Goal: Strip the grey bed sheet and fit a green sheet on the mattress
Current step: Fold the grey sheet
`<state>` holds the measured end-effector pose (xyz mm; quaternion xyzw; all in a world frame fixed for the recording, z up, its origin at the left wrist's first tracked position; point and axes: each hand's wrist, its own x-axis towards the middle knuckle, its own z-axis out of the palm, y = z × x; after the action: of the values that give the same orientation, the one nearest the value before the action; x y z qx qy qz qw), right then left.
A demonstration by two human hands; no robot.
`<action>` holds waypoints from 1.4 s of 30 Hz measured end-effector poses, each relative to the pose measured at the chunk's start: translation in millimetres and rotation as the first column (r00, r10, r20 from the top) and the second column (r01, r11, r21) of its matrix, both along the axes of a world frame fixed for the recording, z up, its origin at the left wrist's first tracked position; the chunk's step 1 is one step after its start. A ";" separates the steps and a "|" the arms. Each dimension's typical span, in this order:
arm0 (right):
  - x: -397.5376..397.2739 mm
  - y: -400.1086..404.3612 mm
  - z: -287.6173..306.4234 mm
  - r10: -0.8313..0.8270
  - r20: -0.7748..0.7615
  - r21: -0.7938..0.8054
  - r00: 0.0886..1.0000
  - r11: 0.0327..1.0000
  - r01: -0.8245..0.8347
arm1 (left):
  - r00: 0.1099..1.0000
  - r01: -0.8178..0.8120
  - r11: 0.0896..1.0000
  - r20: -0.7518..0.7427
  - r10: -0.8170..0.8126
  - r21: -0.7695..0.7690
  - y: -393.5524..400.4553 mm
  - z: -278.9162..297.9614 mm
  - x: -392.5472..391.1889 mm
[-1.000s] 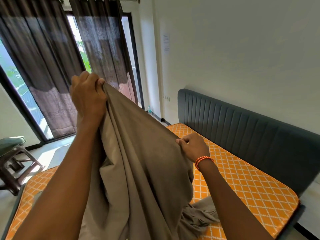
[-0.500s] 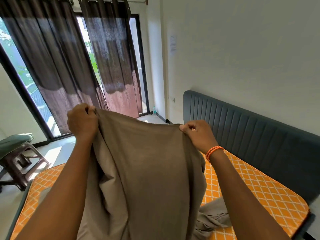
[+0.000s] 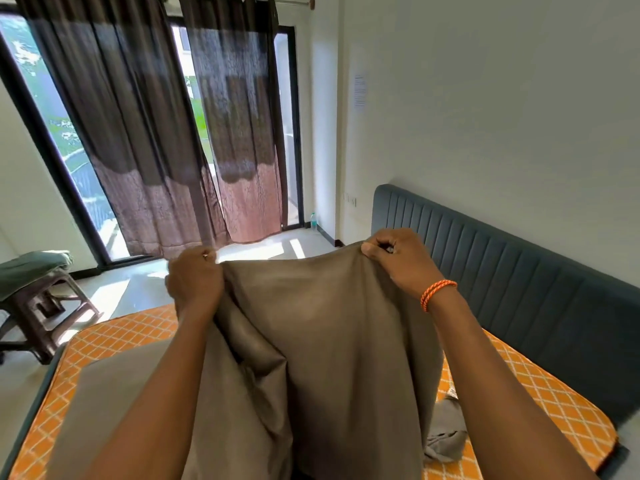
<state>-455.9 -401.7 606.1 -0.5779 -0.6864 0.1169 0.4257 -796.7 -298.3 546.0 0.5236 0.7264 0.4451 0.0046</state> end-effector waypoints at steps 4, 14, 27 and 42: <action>-23.5 4.8 -3.6 0.100 0.175 -0.078 0.979 0.993 -0.088 | 0.857 0.513 0.844 -0.048 -0.513 0.154 -34.2 -5.0 54.5; -44.9 -7.2 -27.7 0.349 0.299 -0.264 0.888 0.924 -0.275 | 0.320 0.929 0.343 0.164 -0.933 0.140 -85.8 -37.0 97.1; -45.7 -25.5 -45.7 0.275 0.273 -0.299 0.922 0.935 -0.191 | 0.187 0.981 0.195 0.323 -0.928 -0.008 -75.3 -49.3 84.5; -34.6 -49.5 -50.7 0.176 0.313 -0.186 0.933 0.975 -0.122 | 0.184 0.982 0.189 0.173 -0.968 0.018 -79.9 -44.2 97.7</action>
<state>-490.6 -451.2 555.4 -0.5685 -0.7775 0.1072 0.2466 -699.0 -378.2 501.8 0.8306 0.2465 0.3417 0.3641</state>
